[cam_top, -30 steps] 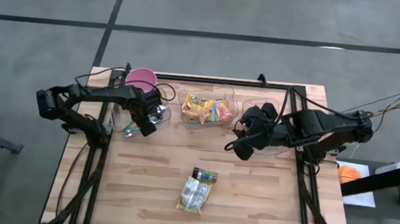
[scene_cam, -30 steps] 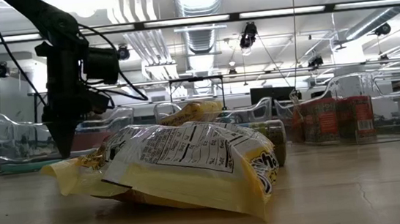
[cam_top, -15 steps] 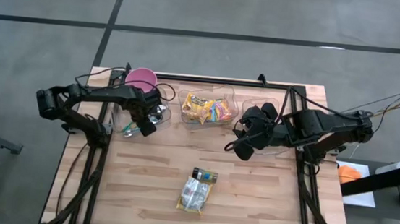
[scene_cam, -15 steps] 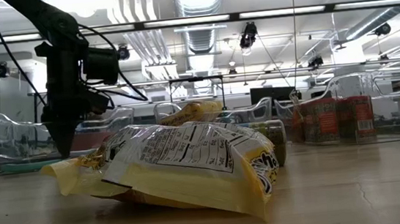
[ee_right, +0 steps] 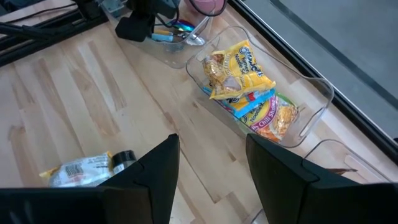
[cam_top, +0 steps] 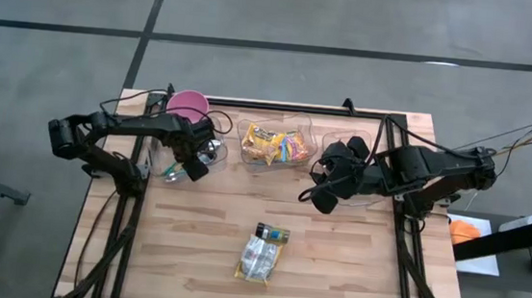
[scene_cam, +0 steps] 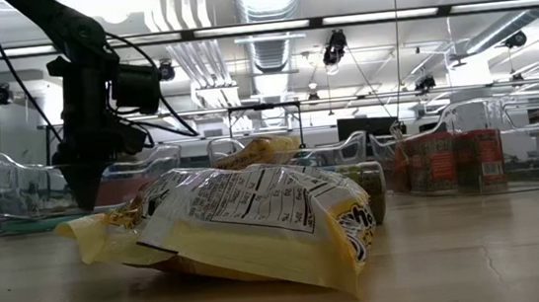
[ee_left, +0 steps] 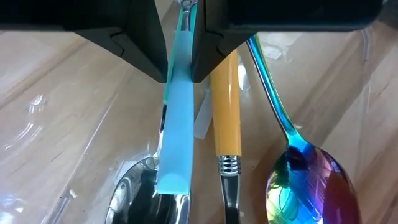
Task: Pick & Place Food Item
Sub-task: Put the blue spoon into the left transparent bin
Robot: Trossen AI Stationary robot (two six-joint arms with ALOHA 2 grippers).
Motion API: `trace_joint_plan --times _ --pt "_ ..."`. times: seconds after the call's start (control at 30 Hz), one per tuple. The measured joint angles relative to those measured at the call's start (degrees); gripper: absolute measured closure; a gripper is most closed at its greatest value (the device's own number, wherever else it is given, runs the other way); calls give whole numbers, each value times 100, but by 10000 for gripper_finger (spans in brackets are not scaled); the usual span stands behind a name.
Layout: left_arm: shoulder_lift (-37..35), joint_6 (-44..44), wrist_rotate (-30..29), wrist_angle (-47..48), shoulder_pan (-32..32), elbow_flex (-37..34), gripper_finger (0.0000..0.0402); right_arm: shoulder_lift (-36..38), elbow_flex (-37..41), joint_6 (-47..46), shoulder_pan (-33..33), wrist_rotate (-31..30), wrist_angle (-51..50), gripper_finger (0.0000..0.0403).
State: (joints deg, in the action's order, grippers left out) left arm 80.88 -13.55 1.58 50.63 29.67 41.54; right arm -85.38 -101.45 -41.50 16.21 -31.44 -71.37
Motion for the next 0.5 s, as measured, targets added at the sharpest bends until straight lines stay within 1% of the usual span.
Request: trace_joint_plan --times 0.17,0.27,0.37,0.5 --pt "0 -47 63 1 1 0 313 0 1 20 0 2 -1 221" --pt "0 -49 86 14 1 0 297 0 1 22 0 3 -5 221" --pt "0 -77 127 40 4 2 265 0 2 22 0 4 -26 221" --pt "0 -175 124 67 4 1 208 0 2 22 0 6 -39 221"
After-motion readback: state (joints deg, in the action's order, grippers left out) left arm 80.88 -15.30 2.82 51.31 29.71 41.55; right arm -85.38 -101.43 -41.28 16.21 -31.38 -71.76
